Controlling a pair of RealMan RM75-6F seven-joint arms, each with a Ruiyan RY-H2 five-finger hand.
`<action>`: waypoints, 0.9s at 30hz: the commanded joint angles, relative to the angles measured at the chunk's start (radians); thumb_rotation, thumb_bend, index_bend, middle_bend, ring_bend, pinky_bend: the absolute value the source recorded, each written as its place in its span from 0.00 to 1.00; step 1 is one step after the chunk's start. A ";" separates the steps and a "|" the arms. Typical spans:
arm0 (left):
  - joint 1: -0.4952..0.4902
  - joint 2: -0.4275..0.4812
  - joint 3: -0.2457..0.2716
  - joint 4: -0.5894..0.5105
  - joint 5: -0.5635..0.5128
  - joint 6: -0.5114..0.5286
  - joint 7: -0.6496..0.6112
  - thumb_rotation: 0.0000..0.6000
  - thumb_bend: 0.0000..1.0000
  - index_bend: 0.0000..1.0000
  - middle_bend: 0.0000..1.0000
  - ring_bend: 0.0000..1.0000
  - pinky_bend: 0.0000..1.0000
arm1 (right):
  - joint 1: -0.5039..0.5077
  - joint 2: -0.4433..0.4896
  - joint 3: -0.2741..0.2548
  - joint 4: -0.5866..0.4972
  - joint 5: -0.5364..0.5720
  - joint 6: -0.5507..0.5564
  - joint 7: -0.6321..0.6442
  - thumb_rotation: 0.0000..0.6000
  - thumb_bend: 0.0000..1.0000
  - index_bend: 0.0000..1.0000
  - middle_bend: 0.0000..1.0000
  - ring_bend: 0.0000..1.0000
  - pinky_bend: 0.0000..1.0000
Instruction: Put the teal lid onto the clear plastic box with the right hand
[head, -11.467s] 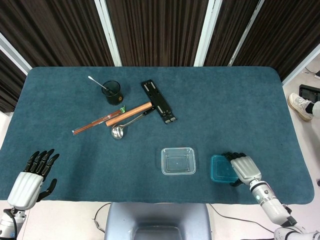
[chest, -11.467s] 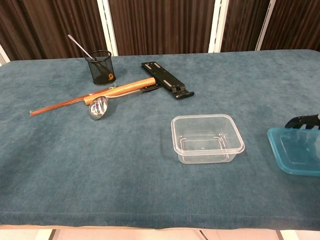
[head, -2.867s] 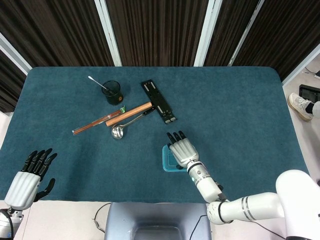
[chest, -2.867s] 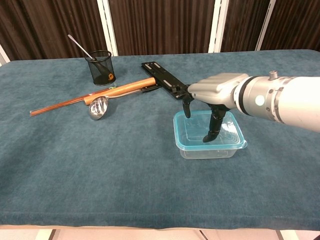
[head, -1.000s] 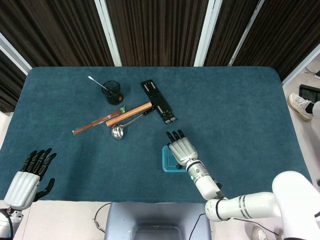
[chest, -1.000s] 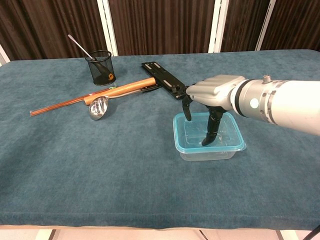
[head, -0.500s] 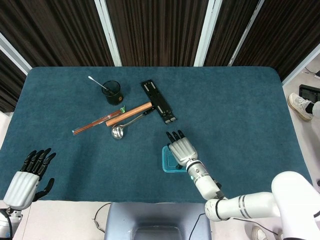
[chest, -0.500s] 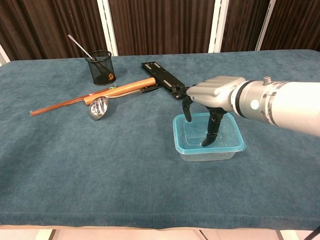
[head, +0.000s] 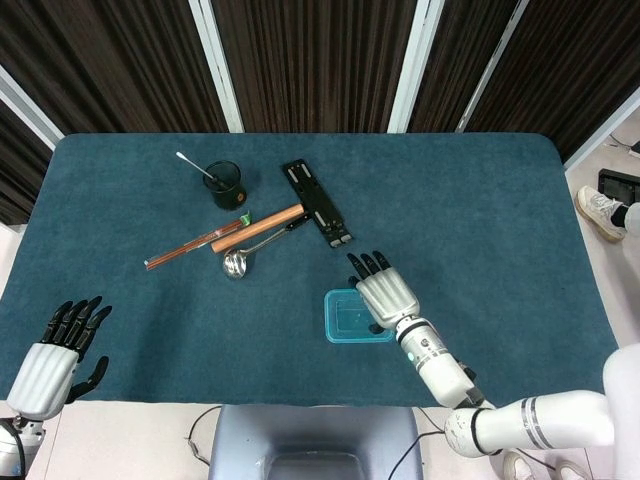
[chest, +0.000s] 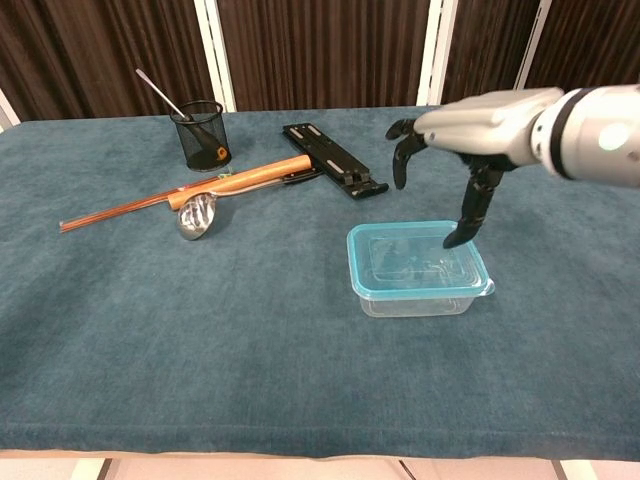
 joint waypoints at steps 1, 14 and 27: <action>0.003 -0.002 -0.001 -0.002 -0.001 0.004 0.006 1.00 0.44 0.00 0.00 0.00 0.06 | -0.103 0.148 -0.043 -0.131 -0.167 0.086 0.096 1.00 0.21 0.35 0.08 0.04 0.08; 0.005 -0.007 -0.005 -0.009 -0.012 0.000 0.029 1.00 0.44 0.00 0.00 0.00 0.06 | -0.672 0.273 -0.333 0.137 -0.777 0.527 0.572 1.00 0.21 0.08 0.00 0.00 0.00; 0.009 -0.024 -0.002 -0.009 0.004 0.005 0.070 1.00 0.44 0.00 0.00 0.00 0.06 | -0.874 0.195 -0.244 0.380 -0.809 0.633 0.803 1.00 0.21 0.07 0.00 0.00 0.00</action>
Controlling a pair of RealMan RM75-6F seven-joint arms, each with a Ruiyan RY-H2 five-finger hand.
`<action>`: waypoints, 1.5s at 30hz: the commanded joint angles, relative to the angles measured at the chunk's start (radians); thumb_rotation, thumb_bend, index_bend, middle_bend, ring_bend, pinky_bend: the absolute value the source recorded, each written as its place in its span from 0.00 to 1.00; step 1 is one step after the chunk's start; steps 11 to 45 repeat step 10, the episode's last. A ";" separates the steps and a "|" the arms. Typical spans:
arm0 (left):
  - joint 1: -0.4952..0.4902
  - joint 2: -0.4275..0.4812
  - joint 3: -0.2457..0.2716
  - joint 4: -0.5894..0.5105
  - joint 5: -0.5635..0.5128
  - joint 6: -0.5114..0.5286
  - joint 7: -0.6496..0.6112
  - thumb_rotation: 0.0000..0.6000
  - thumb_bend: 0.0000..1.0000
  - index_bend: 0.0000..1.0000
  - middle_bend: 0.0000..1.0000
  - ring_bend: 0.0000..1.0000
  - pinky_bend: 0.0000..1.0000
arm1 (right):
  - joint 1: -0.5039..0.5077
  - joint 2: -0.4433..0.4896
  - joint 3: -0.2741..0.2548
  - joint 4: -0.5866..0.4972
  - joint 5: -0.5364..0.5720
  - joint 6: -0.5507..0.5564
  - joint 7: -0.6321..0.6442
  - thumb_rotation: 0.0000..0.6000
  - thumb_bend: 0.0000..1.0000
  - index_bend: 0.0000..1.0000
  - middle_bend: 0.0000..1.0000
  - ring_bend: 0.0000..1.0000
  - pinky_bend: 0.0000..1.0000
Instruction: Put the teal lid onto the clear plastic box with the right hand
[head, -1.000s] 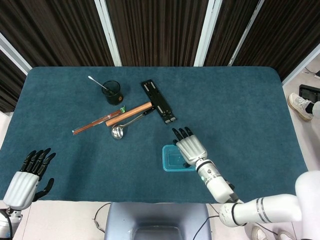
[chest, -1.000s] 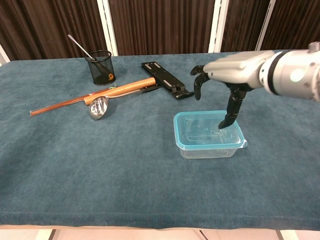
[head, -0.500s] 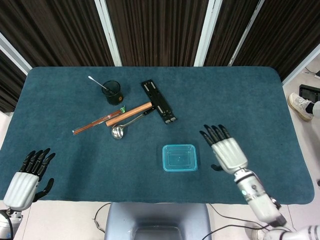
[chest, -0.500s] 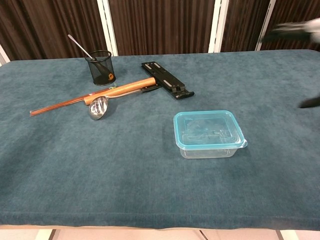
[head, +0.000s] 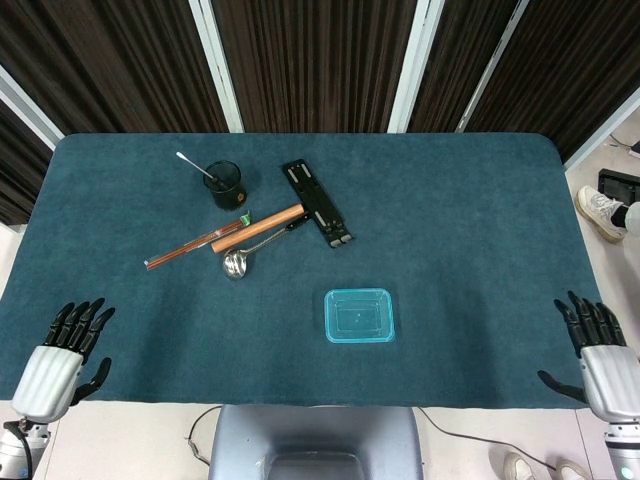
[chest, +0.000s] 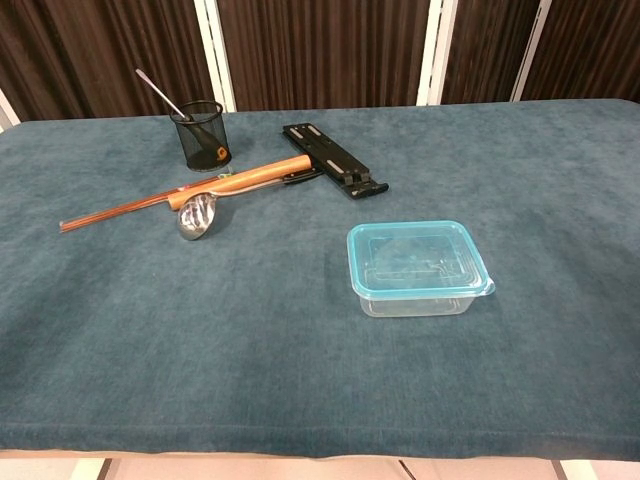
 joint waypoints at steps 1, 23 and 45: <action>-0.001 -0.001 0.000 -0.002 -0.002 -0.004 0.005 1.00 0.44 0.00 0.00 0.00 0.06 | -0.028 -0.010 0.035 0.019 -0.012 -0.025 0.006 1.00 0.21 0.07 0.00 0.00 0.00; 0.000 0.006 0.000 -0.008 -0.006 -0.004 -0.002 1.00 0.44 0.00 0.00 0.00 0.06 | -0.049 -0.007 0.080 0.009 -0.031 -0.075 -0.015 1.00 0.21 0.07 0.00 0.00 0.00; 0.000 0.006 0.000 -0.008 -0.006 -0.004 -0.002 1.00 0.44 0.00 0.00 0.00 0.06 | -0.049 -0.007 0.080 0.009 -0.031 -0.075 -0.015 1.00 0.21 0.07 0.00 0.00 0.00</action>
